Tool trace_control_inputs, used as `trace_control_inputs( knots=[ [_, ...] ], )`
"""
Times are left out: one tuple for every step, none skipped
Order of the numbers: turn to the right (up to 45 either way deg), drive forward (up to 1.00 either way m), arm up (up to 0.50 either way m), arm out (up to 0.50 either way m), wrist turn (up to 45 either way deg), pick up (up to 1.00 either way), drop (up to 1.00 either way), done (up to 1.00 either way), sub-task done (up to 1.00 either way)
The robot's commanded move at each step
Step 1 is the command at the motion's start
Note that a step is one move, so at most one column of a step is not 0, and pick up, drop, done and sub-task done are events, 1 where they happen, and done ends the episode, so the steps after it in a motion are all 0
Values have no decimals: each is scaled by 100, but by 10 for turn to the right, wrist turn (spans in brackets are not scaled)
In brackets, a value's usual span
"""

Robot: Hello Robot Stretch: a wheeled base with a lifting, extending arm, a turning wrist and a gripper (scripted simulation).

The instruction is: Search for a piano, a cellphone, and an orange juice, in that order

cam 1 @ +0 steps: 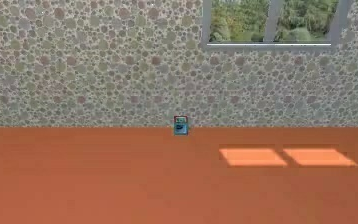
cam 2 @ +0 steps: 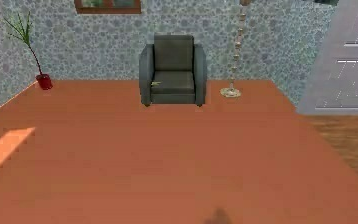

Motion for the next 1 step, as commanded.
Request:
trace_control_inputs(
  knots=[
    [450,0,0,0,0,0,0,0,0]
  ],
)
